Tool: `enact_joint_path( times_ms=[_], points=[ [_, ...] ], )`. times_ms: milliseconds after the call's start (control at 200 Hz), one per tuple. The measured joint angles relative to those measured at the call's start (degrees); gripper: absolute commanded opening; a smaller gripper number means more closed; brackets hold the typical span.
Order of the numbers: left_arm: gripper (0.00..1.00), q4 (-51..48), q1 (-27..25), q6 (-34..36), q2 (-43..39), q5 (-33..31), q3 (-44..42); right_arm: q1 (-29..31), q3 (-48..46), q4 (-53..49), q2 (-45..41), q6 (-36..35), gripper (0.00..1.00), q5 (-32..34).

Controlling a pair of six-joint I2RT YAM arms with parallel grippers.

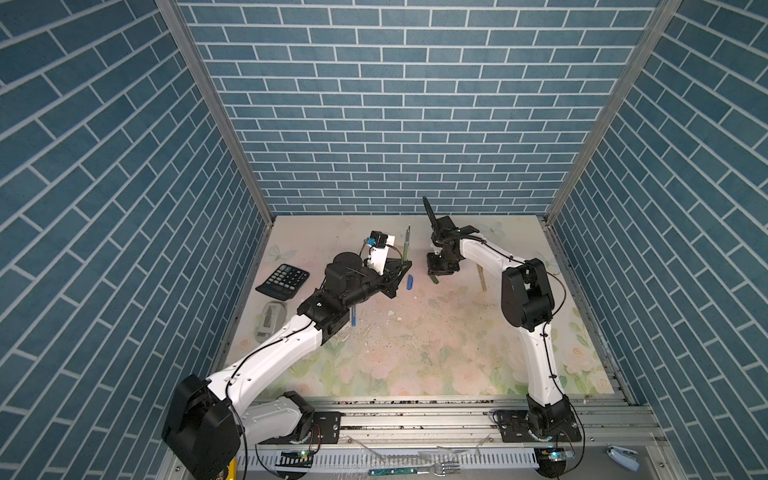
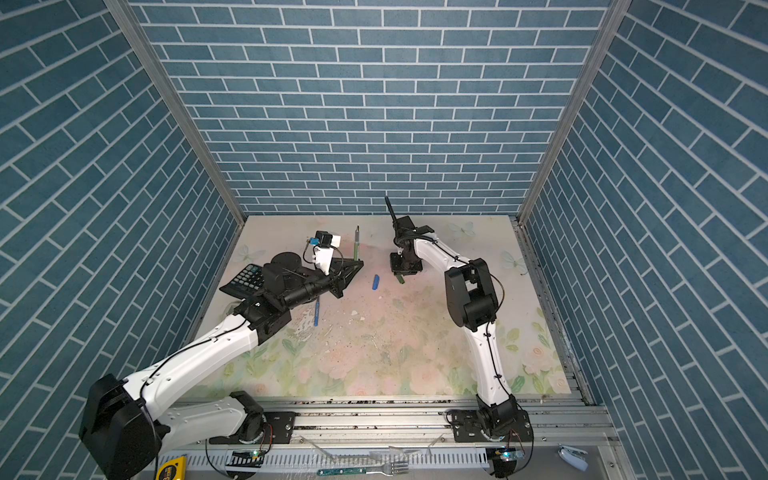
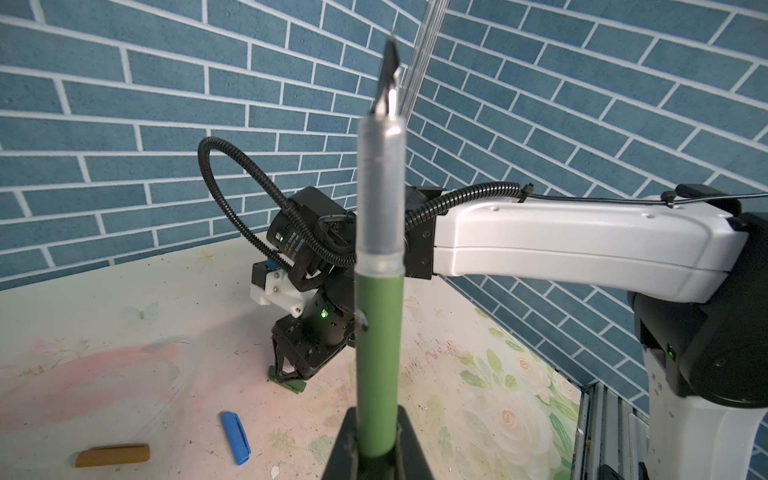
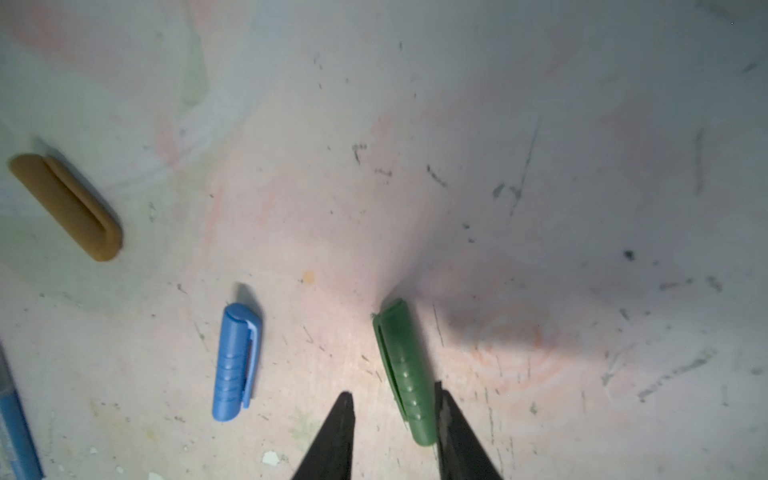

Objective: Insert the pens into the pen caps
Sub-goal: 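Lower the right gripper around the green cap and close on it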

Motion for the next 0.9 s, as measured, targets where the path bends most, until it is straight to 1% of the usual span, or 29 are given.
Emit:
enact_joint_path(
  times_ms=[95,220,455,900],
  points=[
    [0.0,0.0,0.0,0.02,0.0,0.02,0.0,-0.26,3.3,-0.7,0.68,-0.66,0.28,-0.07],
    [0.0,-0.02,0.0,0.02,0.0,0.02,0.02,-0.46,5.86,-1.44,2.16,-1.49,0.26,-0.02],
    [0.0,-0.02,0.0,0.02,0.0,0.26,0.02,-0.46,5.99,-3.69,4.09,-2.08,0.26,-1.05],
    [0.0,-0.02,0.0,0.02,0.0,0.7,0.02,-0.42,4.5,-5.09,4.72,-3.52,0.25,-1.84]
  ],
)
